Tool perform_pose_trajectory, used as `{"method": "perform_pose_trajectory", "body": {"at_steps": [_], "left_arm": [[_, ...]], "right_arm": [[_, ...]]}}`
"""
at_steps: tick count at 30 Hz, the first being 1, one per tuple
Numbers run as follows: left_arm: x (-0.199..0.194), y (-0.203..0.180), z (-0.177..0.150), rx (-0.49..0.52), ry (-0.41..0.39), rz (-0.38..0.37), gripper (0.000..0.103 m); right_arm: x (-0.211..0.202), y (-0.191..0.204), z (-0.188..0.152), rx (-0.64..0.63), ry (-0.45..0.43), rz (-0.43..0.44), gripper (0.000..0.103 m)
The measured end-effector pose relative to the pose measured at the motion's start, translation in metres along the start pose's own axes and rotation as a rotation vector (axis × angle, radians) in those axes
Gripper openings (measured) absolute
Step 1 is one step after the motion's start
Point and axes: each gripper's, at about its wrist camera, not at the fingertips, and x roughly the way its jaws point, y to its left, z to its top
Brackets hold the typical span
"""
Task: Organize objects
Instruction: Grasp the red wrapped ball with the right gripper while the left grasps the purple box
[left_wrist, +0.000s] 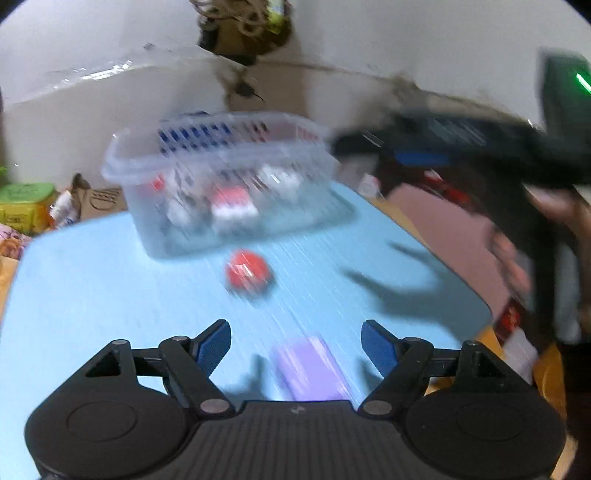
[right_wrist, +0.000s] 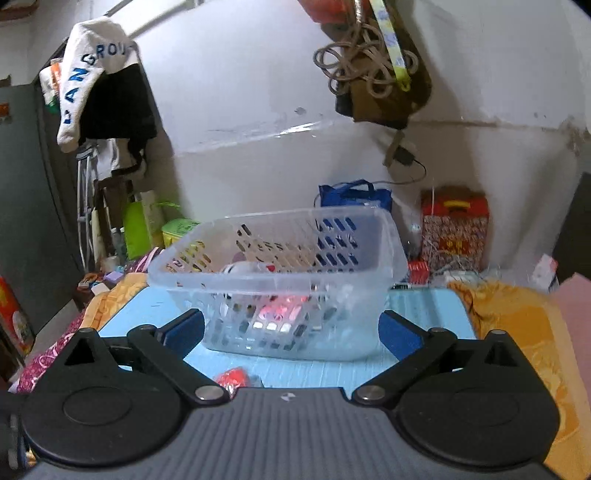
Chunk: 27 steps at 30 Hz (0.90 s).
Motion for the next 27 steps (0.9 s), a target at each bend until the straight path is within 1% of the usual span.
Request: {"method": "perform_pose_trajectory", "body": {"at_steps": [2,3,5,7,8,9,12,15,19,20,21,23,25,26,27], "left_arm": [[0.007,-0.009,-0.013,0.024,0.037,0.009,0.081],[0.011,-0.011,-0.017,0.02,0.051,0.021,0.081],[0.021,-0.01,-0.024,-0.005,0.076,0.043,0.075],[0.031,-0.011,-0.027,0.002,0.104,0.051,0.06],[0.033,-0.012,-0.029,0.011,0.1,0.061,0.056],[0.034,-0.013,-0.03,0.023,0.095,0.073,0.047],[0.031,-0.013,-0.034,0.036,0.074,0.089,0.047],[0.026,-0.009,-0.036,0.06,0.06,0.115,0.047],[0.021,0.002,-0.037,0.071,0.055,0.135,0.047],[0.02,0.005,-0.037,0.068,0.054,0.142,0.047],[0.019,0.009,-0.037,0.062,0.056,0.146,0.047],[0.019,0.015,-0.038,0.049,0.054,0.138,0.047],[0.018,0.018,-0.039,0.044,0.045,0.137,0.049],[0.016,0.02,-0.04,0.046,0.043,0.135,0.049],[0.018,0.02,-0.041,0.056,0.049,0.136,0.052]], "right_arm": [[0.008,0.004,-0.004,-0.005,0.02,0.001,0.103],[0.011,0.005,-0.007,-0.008,0.026,-0.003,0.103],[0.016,0.009,-0.012,-0.017,0.039,-0.001,0.103],[0.019,0.012,-0.019,-0.017,0.056,0.013,0.103],[0.021,0.013,-0.022,-0.014,0.064,0.02,0.103],[0.026,0.014,-0.026,-0.01,0.079,0.027,0.103],[0.037,0.023,-0.04,-0.031,0.143,0.051,0.103],[0.049,0.032,-0.05,-0.067,0.184,0.061,0.103],[0.061,0.044,-0.059,-0.1,0.198,0.056,0.102],[0.064,0.046,-0.061,-0.108,0.197,0.052,0.1],[0.069,0.049,-0.063,-0.12,0.199,0.05,0.096],[0.078,0.054,-0.065,-0.152,0.203,0.031,0.092],[0.084,0.061,-0.072,-0.181,0.208,0.006,0.091],[0.087,0.063,-0.074,-0.194,0.214,-0.003,0.089],[0.09,0.064,-0.076,-0.198,0.212,-0.013,0.089]]}}
